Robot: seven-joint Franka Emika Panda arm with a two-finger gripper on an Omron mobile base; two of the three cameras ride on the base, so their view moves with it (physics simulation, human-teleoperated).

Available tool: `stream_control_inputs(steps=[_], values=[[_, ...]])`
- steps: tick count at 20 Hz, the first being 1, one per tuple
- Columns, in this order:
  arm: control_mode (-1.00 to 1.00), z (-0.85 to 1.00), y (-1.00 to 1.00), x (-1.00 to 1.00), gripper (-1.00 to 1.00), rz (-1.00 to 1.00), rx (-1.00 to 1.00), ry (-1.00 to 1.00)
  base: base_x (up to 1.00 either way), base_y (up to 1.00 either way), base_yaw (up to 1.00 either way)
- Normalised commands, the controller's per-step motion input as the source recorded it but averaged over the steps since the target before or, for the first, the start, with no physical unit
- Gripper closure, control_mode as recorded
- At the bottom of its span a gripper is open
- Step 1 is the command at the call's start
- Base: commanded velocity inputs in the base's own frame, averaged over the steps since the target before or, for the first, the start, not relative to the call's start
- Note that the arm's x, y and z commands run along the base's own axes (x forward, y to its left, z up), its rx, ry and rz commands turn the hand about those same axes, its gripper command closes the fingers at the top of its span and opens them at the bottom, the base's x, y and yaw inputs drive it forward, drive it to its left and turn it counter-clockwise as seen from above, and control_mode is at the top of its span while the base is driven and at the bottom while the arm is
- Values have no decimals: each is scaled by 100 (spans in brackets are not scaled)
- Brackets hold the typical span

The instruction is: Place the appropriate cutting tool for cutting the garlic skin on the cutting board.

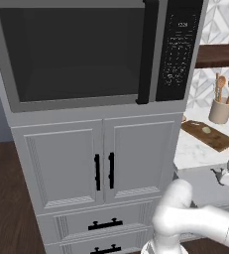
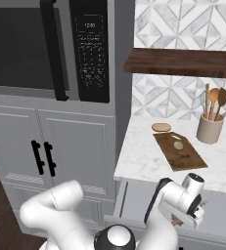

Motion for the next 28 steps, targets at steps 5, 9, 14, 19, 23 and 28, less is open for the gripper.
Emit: stream_control_inputs(steps=[5, 9, 14, 19, 23, 28], values=[[-100, 76, 0, -20, 100, -42, 2, 0, 0, 0, 0], [-100, 100, 0, -22, 100, -39, 0, 0, 0, 0, 0], [-100, 98, 0, -60, 100, -37, 0, 10, 0, 0, 0], [-100, 100, 0, -53, 100, -29, -1, 2, 0, 0, 0], [-100, 100, 0, -13, 100, -17, -10, 0, 0, 0, 0], [-100, 100, 22, 12, 100, 1, -22, -2, 0, 0, 0]])
